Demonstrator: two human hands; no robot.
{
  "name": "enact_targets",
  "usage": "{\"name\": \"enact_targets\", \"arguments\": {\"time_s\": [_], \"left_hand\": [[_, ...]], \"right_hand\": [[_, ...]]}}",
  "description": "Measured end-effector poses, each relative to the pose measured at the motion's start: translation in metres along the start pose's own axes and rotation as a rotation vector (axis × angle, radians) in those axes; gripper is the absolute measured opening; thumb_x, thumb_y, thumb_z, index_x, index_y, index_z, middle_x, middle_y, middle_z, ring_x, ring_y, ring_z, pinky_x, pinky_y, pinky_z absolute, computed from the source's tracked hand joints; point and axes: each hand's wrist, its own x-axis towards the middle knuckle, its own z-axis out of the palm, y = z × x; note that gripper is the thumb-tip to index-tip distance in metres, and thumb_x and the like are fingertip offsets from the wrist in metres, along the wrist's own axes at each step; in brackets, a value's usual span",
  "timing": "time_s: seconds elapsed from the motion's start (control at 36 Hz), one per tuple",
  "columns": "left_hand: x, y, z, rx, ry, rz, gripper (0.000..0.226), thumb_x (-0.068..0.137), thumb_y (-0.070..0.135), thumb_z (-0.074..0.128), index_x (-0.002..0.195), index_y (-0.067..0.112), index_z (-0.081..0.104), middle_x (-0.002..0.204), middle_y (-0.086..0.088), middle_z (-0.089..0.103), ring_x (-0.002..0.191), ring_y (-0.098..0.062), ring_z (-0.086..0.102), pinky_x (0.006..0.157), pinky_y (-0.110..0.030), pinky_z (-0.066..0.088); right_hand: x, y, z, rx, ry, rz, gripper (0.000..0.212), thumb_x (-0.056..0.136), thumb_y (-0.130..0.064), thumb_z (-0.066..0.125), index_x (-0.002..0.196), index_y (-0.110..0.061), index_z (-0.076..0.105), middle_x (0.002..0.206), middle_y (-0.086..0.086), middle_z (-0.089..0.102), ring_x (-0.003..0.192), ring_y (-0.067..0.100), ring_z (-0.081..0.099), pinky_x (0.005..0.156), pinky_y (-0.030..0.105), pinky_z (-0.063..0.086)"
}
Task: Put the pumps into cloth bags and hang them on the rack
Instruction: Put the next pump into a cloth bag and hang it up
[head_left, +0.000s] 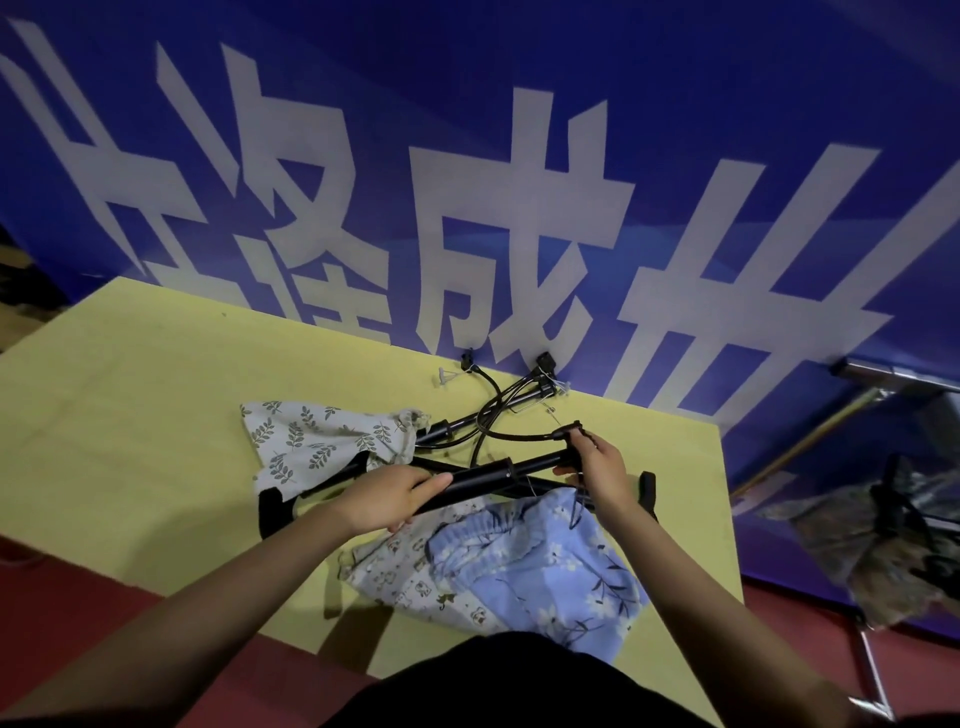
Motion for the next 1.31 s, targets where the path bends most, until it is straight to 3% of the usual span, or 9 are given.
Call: {"name": "enact_targets", "arguments": {"time_s": [0.42, 0.56, 0.72, 0.81, 0.86, 0.94, 1.06, 1.17, 1.31], "left_hand": [[0.021, 0.021, 0.007, 0.107, 0.057, 0.087, 0.059, 0.094, 0.066, 0.028, 0.078, 0.018, 0.057, 0.073, -0.006, 0.059, 0.064, -0.018, 0.057, 0.062, -0.033, 0.042], [0.026, 0.022, 0.005, 0.134, 0.063, 0.112, 0.072, 0.087, 0.075, 0.02, 0.081, 0.014, 0.058, 0.07, -0.004, 0.056, 0.065, -0.019, 0.055, 0.061, -0.035, 0.042], [0.024, 0.023, 0.0, 0.097, 0.064, 0.148, 0.048, 0.096, 0.061, 0.033, 0.08, 0.023, 0.057, 0.072, -0.002, 0.057, 0.065, -0.017, 0.053, 0.059, -0.033, 0.038], [0.021, 0.017, 0.0, 0.02, 0.126, 0.198, 0.033, 0.097, 0.05, 0.043, 0.097, 0.023, 0.062, 0.089, 0.004, 0.059, 0.082, -0.011, 0.056, 0.074, -0.033, 0.048], [0.019, 0.014, 0.002, -0.07, 0.295, 0.221, 0.02, 0.097, 0.035, 0.051, 0.105, 0.021, 0.063, 0.101, 0.008, 0.055, 0.097, -0.008, 0.052, 0.087, -0.029, 0.047], [0.006, 0.016, -0.001, -0.236, 0.507, 0.194, 0.015, 0.097, 0.019, 0.052, 0.102, 0.017, 0.066, 0.1, 0.007, 0.058, 0.091, -0.008, 0.054, 0.079, -0.021, 0.044], [-0.015, 0.013, 0.004, -0.485, 0.358, 0.123, 0.023, 0.096, 0.015, 0.054, 0.083, 0.03, 0.068, 0.085, 0.005, 0.069, 0.078, -0.019, 0.065, 0.076, -0.041, 0.055], [-0.025, 0.017, 0.006, -0.916, 0.109, 0.024, 0.023, 0.097, 0.036, 0.049, 0.11, 0.024, 0.064, 0.112, -0.004, 0.069, 0.102, -0.012, 0.067, 0.096, -0.031, 0.052], [-0.002, 0.019, -0.02, -1.729, 0.245, 0.027, 0.055, 0.098, 0.054, 0.037, 0.133, 0.013, 0.037, 0.128, -0.016, 0.058, 0.124, -0.026, 0.055, 0.11, -0.041, 0.039]], "right_hand": [[-0.025, 0.003, 0.005, -0.013, -0.203, 0.037, 0.029, 0.105, -0.029, 0.037, 0.127, -0.016, 0.052, 0.119, 0.008, 0.059, 0.108, 0.025, 0.059, 0.07, 0.025, 0.053], [-0.03, 0.001, 0.011, 0.028, -0.233, 0.083, 0.023, 0.103, -0.026, 0.044, 0.122, -0.014, 0.049, 0.118, 0.009, 0.059, 0.106, 0.024, 0.061, 0.069, 0.027, 0.056], [-0.029, -0.002, 0.012, 0.315, -0.353, 0.187, 0.025, 0.09, -0.017, 0.066, 0.106, 0.0, 0.056, 0.103, 0.025, 0.069, 0.095, 0.041, 0.068, 0.066, 0.028, 0.06], [-0.022, 0.002, 0.014, 0.382, -0.314, 0.225, 0.025, 0.088, -0.015, 0.068, 0.104, 0.002, 0.058, 0.104, 0.024, 0.064, 0.098, 0.038, 0.066, 0.061, 0.024, 0.059], [-0.018, 0.008, 0.015, 0.444, -0.27, 0.259, 0.023, 0.089, -0.013, 0.067, 0.102, 0.004, 0.058, 0.106, 0.025, 0.062, 0.098, 0.039, 0.065, 0.058, 0.023, 0.058], [-0.015, 0.014, 0.014, 0.564, -0.251, 0.302, 0.027, 0.09, -0.015, 0.064, 0.105, 0.006, 0.06, 0.108, 0.024, 0.066, 0.094, 0.038, 0.069, 0.059, 0.022, 0.058], [-0.015, 0.011, 0.012, 0.76, -0.248, 0.326, 0.019, 0.096, -0.017, 0.055, 0.1, 0.001, 0.059, 0.109, 0.02, 0.065, 0.086, 0.031, 0.073, 0.062, 0.02, 0.059], [-0.021, 0.002, 0.019, 0.823, -0.271, 0.299, 0.022, 0.098, -0.02, 0.053, 0.106, 0.0, 0.057, 0.113, 0.018, 0.066, 0.089, 0.026, 0.073, 0.06, 0.019, 0.058], [-0.039, -0.001, 0.031, 0.735, -0.36, 0.29, 0.019, 0.096, -0.018, 0.053, 0.097, -0.002, 0.064, 0.099, 0.011, 0.073, 0.093, 0.026, 0.07, 0.066, 0.022, 0.059]]}}
